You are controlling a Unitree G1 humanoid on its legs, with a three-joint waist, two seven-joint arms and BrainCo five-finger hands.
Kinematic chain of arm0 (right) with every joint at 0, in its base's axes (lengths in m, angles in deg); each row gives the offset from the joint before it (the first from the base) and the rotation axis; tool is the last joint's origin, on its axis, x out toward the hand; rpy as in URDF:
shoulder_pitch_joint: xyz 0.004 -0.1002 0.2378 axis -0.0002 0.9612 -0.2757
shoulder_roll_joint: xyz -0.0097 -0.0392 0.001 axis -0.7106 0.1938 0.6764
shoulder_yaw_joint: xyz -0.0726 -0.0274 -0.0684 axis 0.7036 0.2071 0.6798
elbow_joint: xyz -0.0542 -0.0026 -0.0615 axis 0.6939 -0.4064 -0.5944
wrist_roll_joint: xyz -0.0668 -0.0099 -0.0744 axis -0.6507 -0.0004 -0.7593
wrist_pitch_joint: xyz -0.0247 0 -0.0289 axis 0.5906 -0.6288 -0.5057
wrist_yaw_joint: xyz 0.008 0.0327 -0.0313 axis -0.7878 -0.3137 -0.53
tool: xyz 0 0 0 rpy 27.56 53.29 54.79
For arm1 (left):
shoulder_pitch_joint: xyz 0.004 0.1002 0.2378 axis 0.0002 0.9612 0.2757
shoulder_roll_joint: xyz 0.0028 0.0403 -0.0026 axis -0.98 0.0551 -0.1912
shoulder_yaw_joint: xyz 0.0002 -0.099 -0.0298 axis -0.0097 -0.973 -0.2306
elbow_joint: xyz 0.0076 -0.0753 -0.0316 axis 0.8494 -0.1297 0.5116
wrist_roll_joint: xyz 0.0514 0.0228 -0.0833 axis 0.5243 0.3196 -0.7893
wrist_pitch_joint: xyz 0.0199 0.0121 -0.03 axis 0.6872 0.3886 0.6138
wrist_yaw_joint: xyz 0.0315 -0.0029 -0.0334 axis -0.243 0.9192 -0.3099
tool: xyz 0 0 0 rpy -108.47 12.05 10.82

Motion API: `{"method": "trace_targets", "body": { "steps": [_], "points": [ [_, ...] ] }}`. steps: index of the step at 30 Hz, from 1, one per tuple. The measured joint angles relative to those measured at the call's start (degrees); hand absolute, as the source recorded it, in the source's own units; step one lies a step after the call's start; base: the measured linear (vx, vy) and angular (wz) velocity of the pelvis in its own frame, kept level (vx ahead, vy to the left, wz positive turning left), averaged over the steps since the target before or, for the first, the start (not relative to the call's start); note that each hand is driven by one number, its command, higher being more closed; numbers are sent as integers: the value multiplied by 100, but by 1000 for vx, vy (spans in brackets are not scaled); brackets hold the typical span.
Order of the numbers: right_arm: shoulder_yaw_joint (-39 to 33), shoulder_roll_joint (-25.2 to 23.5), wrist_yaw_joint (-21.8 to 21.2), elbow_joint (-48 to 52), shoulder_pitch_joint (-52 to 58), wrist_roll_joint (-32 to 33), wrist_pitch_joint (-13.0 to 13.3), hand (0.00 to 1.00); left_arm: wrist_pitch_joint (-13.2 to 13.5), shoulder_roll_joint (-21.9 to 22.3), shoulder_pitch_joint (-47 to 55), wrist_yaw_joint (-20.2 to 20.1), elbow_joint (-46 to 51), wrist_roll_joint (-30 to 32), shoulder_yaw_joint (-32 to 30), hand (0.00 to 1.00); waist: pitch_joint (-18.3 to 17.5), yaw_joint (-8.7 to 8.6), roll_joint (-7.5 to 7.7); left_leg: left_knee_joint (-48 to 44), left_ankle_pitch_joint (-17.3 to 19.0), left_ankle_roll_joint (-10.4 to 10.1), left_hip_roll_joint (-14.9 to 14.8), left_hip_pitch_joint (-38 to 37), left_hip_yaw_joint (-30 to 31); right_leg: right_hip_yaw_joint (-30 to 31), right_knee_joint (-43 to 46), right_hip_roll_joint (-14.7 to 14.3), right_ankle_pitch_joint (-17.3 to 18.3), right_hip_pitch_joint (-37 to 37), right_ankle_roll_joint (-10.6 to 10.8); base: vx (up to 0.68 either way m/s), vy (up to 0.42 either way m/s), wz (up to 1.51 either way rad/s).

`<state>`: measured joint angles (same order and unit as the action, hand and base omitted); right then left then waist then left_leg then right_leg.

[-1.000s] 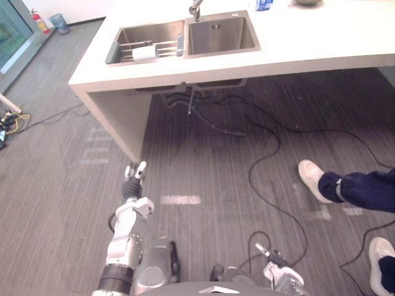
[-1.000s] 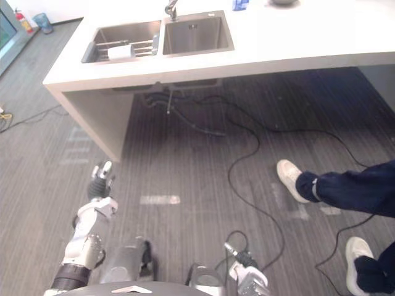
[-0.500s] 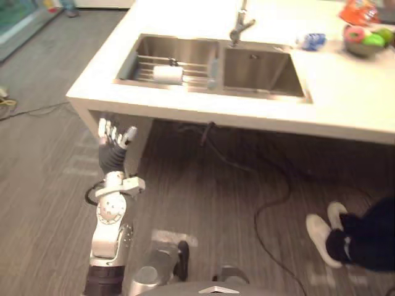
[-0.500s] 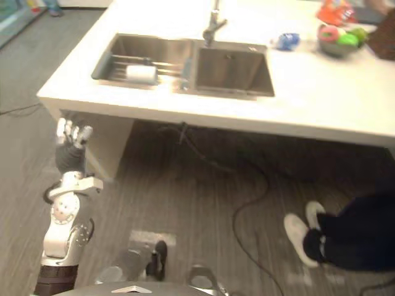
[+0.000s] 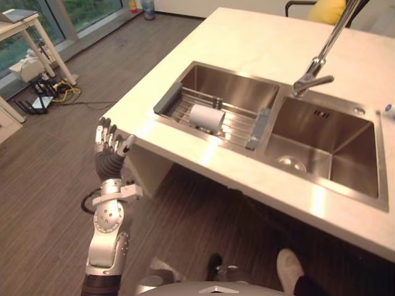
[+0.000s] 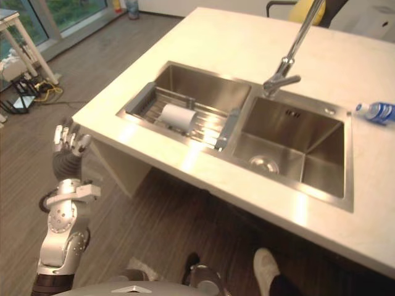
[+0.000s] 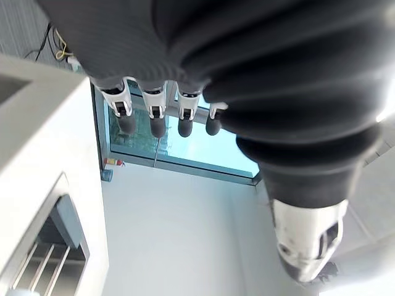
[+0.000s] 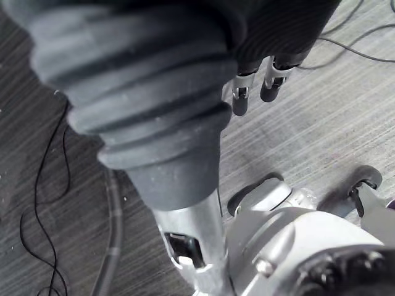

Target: Walk over to the sink, pick up the cup, carry it to the dishwasher, place the cup inside the dishwasher, then close the dishwasher door

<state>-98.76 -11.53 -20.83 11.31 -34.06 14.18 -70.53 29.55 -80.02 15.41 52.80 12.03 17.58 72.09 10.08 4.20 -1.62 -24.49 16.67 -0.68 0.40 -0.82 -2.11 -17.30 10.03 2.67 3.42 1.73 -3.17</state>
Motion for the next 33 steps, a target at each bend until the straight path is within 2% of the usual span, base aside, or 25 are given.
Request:
{"method": "trace_targets", "body": {
  "steps": [3, 5, 7, 8, 9, 10, 11, 13, 14, 16, 18, 21, 27, 30, 33],
  "points": [
    [274, 32, 15, 237, 6, 76, -137, 0, 5, 2, 78, -161, 335, 0, 11, 0, 100, 54, 78, -51, -16, -87, -238, 577, -157, 56, -65, 143, 183, -368, -8, 134, -74, 0],
    [353, 189, 24, 394, 36, 105, -219, 0, 51, 0, 192, -331, 727, -109, -34, 0, 98, 163, 29, 115, -554, -211, -436, 1073, -275, 181, 137, 361, 371, -401, 181, 105, 52, -42],
    [356, 225, 66, 420, 23, 258, -219, 0, 61, -2, 209, -517, 839, -204, -106, 0, 99, 216, -16, 175, -931, -194, -578, 1132, -274, 434, 329, 473, 463, -418, 284, 138, 132, -72],
    [356, 217, 85, 468, 24, 323, -216, 0, 65, -4, 218, -658, 895, -270, -145, 0, 80, 199, -44, 198, -1276, -160, -671, 1052, -252, 589, 434, 529, 515, -423, 416, 239, 249, -91],
    [346, 221, 85, 506, 39, 335, -211, 0, 71, -2, 220, -813, 896, -303, -117, 0, 21, 171, -119, 394, -1777, -203, -718, 868, -211, 758, 442, 550, 547, -414, 526, 209, 234, -79],
    [329, 230, 85, 511, 50, 383, -207, 0, 74, 1, 220, -889, 896, -314, -99, 0, -18, 132, -181, 567, -2050, -188, -720, 753, -155, 802, 435, 559, 558, -393, 601, 210, 307, -60],
    [320, 236, 88, 517, 65, 446, -177, 0, 86, -12, 213, -1001, 895, -320, -55, 0, -109, 44, -277, 1030, -2135, -329, -690, 510, -81, 837, 422, 585, 591, -329, 723, 205, 366, -26],
    [62, 112, 90, 479, 81, 673, -93, 0, 88, -24, 67, -1115, 868, -324, 105, 0, -271, -117, -313, 2023, -2003, -513, -493, 187, -75, 878, 333, 816, 566, -141, 985, 195, 414, -3],
    [-27, 79, 89, 417, 79, 720, -87, 0, 88, -25, 11, -1116, 824, -331, 153, 0, -276, -125, -301, 2196, -1975, -515, -451, 133, -79, 884, 264, 851, 531, -131, 1041, 132, 327, -3],
    [-330, -166, 99, 259, 65, 912, -92, 0, 83, -147, -113, -1116, 584, -343, 278, 0, -283, -125, -24, 2466, -1959, -432, -221, 9, -167, 865, -9, 1048, 308, -200, 1241, 91, 237, -14],
    [-434, -247, 138, 127, 75, 996, -64, 0, 18, -288, -121, -1108, 532, -353, 307, 0, -319, -136, 119, 2466, -1853, -273, -137, -83, -280, 853, -169, 1133, 195, -301, 1341, 61, 137, -27],
    [-596, -279, 277, 105, 81, 977, -40, 0, -117, -397, -225, -1114, 448, -503, 460, 0, -326, -160, 148, 2466, -1744, -172, -81, -181, -449, 860, -326, 1189, 54, -369, 1380, 9, 97, -29],
    [-652, -281, 324, 102, 84, 634, -54, 0, -216, -395, -291, -1067, 260, -192, 671, 0, -339, -301, 143, 2510, -1702, -227, -144, -221, -600, 864, -599, 1120, -142, -392, 1324, -31, 18, -19],
    [-651, -270, 305, 104, 84, 415, -66, 0, -214, -396, -446, -765, 204, 54, 655, 0, -379, -326, 168, 2568, -1746, -236, -174, -225, -610, 858, -705, 1064, -263, -408, 1358, -1, -10, -2],
    [-644, -257, 229, 103, 85, 250, -90, 0, -171, -397, -665, -303, 189, 614, 639, 0, -426, -360, 236, 2574, -1765, -208, -215, -281, -653, 824, -865, 1005, -388, -534, 1328, 10, -13, -7]
  ]
}}
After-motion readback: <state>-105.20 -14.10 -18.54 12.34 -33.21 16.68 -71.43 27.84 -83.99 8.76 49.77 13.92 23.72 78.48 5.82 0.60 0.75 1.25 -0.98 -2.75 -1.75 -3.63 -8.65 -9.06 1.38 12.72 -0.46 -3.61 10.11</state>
